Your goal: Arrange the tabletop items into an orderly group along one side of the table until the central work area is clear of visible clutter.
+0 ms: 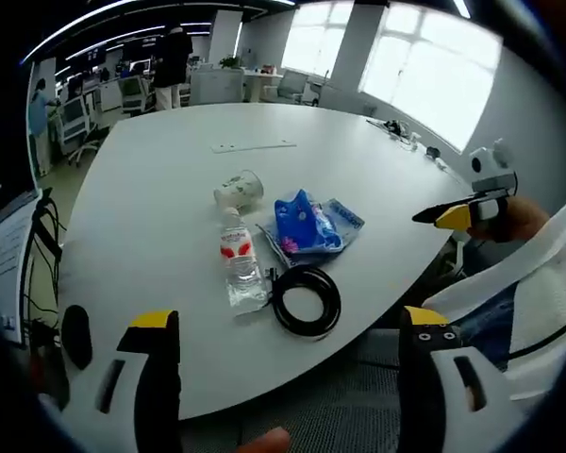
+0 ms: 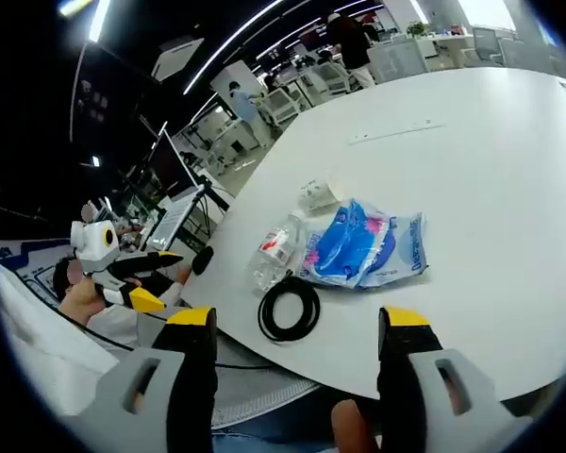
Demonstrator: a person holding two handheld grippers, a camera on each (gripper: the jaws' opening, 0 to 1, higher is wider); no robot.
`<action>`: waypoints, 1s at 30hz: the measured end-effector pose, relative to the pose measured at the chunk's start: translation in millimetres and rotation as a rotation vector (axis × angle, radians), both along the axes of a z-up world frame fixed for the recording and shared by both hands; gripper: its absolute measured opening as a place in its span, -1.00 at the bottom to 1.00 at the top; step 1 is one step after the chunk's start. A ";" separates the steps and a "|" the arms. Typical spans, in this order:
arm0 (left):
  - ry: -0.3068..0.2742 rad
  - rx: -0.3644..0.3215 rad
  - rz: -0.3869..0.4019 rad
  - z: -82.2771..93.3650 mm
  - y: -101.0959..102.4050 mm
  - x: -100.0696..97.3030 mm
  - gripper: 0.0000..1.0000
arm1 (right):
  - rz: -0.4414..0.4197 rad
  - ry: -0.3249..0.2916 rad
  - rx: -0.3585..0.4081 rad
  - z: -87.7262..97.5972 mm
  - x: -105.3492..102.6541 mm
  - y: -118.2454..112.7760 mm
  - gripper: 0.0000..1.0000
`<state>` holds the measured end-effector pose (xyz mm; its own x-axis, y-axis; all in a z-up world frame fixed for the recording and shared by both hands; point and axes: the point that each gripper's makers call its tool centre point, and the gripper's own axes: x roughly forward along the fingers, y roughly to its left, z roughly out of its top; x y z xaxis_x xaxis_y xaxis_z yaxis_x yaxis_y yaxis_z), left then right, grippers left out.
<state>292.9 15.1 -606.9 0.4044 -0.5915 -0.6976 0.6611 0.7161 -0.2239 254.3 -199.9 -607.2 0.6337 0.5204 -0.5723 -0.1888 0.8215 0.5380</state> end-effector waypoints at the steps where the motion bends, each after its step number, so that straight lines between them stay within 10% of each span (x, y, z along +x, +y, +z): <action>1: 0.000 0.002 0.002 -0.3 0.7 -0.1 0.99 | 0.000 -0.001 0.001 0.4 0.0 0.4 0.37; 30: 0.017 0.016 0.018 -9.5 6.2 -4.8 0.96 | 0.009 0.013 -0.004 -6.0 -2.9 -1.2 0.34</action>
